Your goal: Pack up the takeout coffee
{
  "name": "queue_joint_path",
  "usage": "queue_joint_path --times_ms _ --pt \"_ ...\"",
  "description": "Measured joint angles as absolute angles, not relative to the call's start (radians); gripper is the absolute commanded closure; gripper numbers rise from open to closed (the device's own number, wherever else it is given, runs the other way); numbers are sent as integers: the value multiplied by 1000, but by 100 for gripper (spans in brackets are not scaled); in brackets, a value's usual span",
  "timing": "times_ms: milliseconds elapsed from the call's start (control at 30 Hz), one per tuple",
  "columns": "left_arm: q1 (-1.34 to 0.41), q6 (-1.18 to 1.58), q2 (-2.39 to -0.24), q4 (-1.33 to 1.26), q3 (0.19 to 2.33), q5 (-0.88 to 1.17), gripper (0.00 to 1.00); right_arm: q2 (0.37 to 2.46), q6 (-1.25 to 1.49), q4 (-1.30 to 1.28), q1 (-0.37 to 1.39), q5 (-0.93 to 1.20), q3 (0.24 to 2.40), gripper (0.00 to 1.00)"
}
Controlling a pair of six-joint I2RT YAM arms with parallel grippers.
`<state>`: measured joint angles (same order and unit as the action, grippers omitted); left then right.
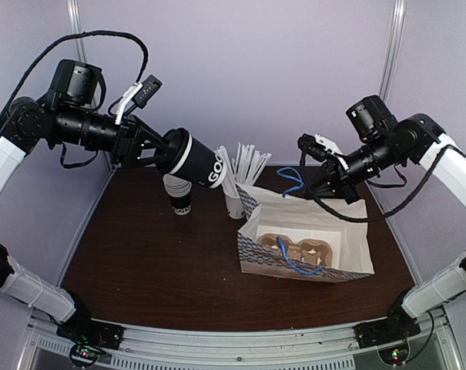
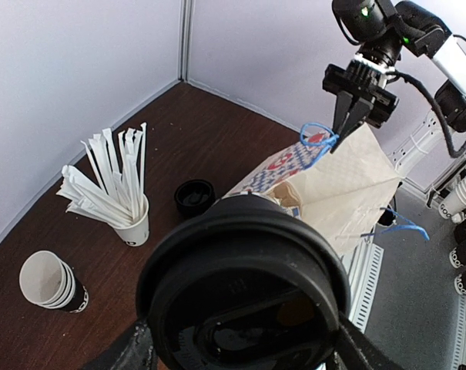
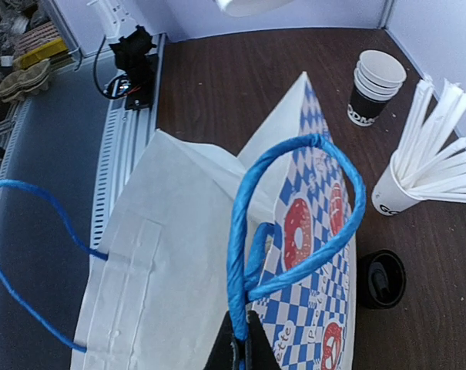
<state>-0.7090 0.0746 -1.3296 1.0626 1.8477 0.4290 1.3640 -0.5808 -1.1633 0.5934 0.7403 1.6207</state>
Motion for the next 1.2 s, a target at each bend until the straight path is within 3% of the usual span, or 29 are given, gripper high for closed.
queue_joint_path --times_ms 767,1200 --pt "-710 82 -1395 1055 1890 477 52 1304 -595 -1223 739 989 1501 100" --pt "-744 46 -1397 1074 1926 485 55 1356 -596 -1238 779 979 1512 100"
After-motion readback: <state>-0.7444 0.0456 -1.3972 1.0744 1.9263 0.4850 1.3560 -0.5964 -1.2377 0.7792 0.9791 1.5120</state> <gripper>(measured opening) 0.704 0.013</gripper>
